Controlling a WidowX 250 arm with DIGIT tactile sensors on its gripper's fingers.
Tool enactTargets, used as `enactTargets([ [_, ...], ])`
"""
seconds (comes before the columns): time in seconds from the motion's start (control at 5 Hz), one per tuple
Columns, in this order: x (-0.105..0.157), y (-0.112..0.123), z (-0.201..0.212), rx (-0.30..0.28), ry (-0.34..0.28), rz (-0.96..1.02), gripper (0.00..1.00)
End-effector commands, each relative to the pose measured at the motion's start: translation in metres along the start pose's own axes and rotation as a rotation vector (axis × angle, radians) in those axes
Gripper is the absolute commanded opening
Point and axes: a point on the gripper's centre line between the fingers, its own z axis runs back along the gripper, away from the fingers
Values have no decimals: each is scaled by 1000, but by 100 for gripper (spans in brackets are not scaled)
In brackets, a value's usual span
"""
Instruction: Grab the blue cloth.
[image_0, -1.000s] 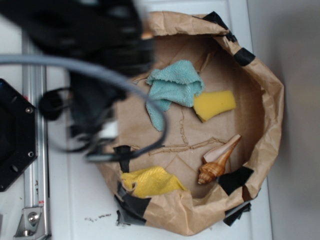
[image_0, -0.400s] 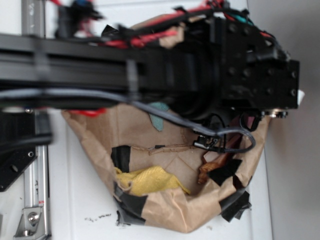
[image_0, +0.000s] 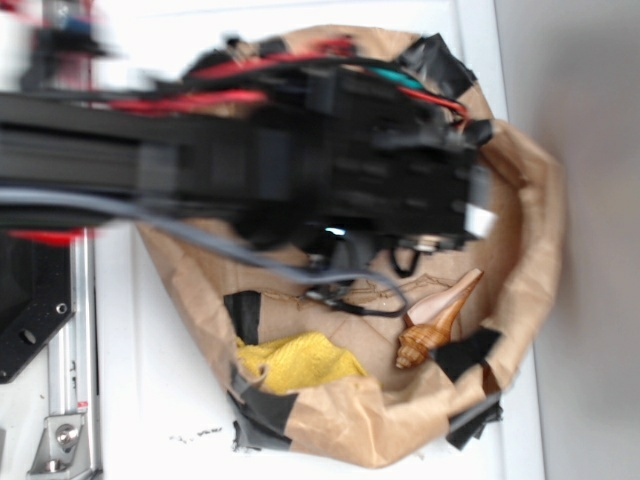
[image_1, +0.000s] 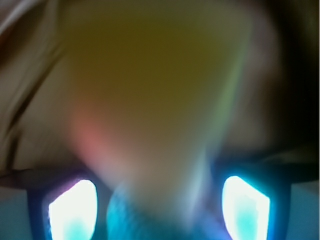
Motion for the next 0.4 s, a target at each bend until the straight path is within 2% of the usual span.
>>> enactTargets([
  [0.0,-12,1,36,27,-97,68,100],
  [0.2,-7,-2,19,28,-52,60,100],
])
